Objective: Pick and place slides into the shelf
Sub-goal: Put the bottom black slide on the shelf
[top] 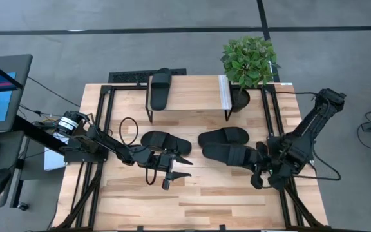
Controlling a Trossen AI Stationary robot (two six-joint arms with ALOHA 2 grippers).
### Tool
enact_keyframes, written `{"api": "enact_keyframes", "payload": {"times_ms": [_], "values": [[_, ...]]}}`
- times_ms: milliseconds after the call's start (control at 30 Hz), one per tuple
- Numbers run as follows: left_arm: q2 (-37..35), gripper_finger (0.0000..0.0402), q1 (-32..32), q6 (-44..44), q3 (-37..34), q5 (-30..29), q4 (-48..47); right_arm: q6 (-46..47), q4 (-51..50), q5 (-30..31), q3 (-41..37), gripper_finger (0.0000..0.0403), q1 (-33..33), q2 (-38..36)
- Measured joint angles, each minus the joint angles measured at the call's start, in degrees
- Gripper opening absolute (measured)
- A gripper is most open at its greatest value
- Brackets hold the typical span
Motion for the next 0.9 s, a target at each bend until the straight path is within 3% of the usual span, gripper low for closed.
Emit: {"api": "enact_keyframes", "payload": {"times_ms": [200,500,700,900], "values": [[2.2,0.0183,0.18,-2.44,1.03,-0.04,2.7,-0.65,-8.52,4.6,5.06,0.0,4.16,0.0],[13.64,0.0183,1.76,-10.33,13.32,-1.02,3.24,-4.48,-11.35,8.67,7.33,0.0,8.39,0.0],[13.65,0.0183,4.13,-15.05,16.11,3.44,-2.26,-4.29,-11.86,7.78,7.33,0.0,10.61,-0.02],[11.84,0.0183,6.8,-16.38,15.56,4.96,-9.05,2.13,-18.25,7.97,7.33,0.0,12.98,0.0]]}}
